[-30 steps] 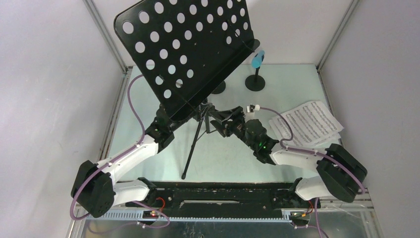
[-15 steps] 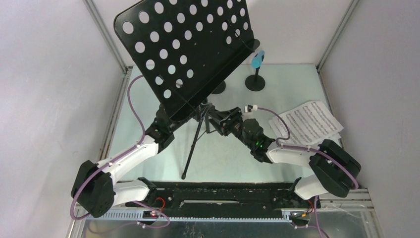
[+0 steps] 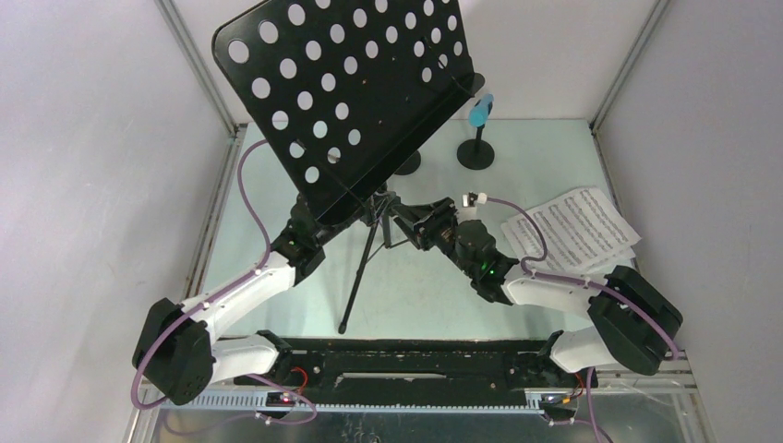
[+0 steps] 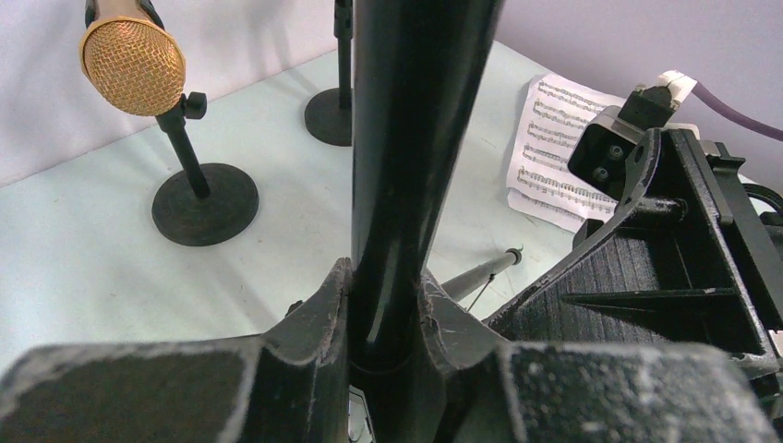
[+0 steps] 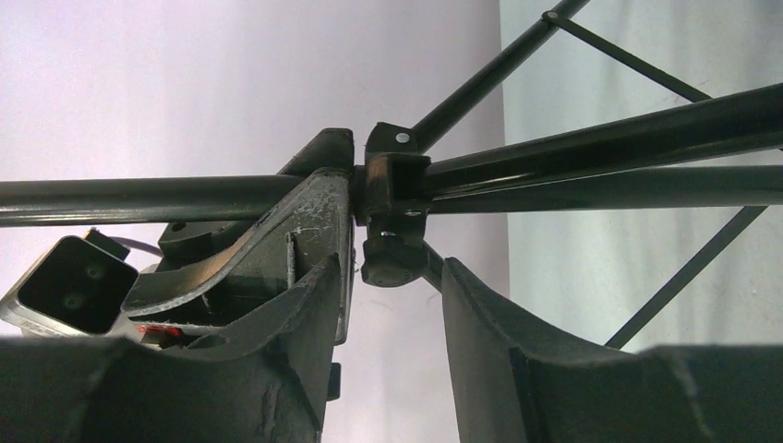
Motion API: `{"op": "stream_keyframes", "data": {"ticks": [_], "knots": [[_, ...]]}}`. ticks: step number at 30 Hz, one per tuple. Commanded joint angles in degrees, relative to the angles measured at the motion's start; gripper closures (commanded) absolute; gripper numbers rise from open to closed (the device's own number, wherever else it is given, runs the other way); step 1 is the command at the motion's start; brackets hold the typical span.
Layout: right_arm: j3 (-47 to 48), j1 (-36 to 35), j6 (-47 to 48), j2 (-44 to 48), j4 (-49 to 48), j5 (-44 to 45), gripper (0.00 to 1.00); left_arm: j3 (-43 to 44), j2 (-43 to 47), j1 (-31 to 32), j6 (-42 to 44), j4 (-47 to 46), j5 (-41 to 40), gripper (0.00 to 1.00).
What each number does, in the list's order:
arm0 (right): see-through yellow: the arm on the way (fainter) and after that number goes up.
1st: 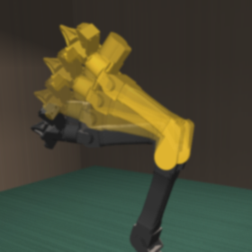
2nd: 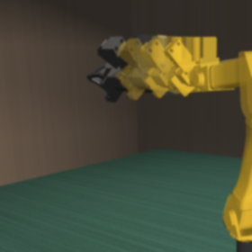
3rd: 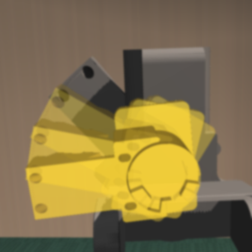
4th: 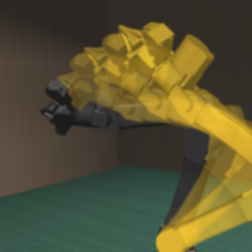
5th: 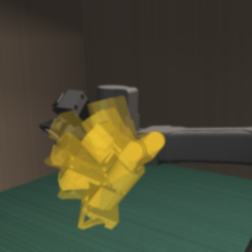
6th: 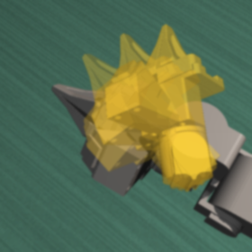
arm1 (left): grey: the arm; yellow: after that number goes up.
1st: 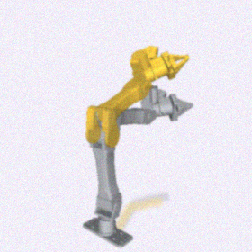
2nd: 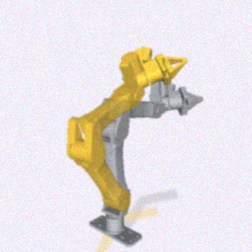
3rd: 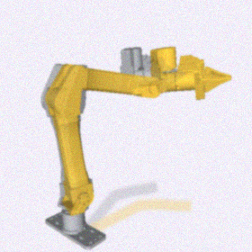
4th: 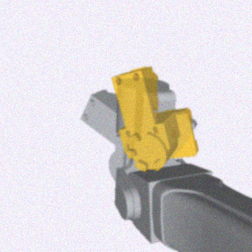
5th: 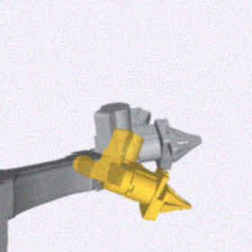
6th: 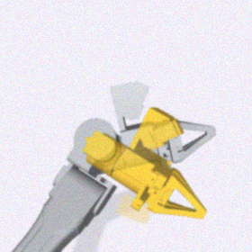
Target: Pack up the instrument practice props
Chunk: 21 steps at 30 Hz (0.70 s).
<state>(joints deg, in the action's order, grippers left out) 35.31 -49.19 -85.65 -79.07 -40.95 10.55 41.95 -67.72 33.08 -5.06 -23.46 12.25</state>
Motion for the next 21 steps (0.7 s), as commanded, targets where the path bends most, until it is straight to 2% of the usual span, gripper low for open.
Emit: {"op": "stream_keyframes", "data": {"ticks": [1,10,16,21], "knots": [[2.5,0.4,1.3,-1.1,-0.5,0.7,0.48,-2.1,-0.4,-0.5,-2.5,3.5,1.2,1.0],[2.7,0.5,2.3,-2.8,-1.1,1.0,0.7,-2.8,-0.6,-0.5,-2.0,3.5,1.0,1.0],[2.7,0.8,1.8,-5.3,-4.3,-1.5,0.79,-2.9,-0.8,-0.4,-1.9,3.6,1.3,1.0],[3.2,1.3,7.6,-5.8,-6.3,-3.8,0.94,-2.6,-1.2,-0.4,-1.9,3.6,2.3,1.0]]}}
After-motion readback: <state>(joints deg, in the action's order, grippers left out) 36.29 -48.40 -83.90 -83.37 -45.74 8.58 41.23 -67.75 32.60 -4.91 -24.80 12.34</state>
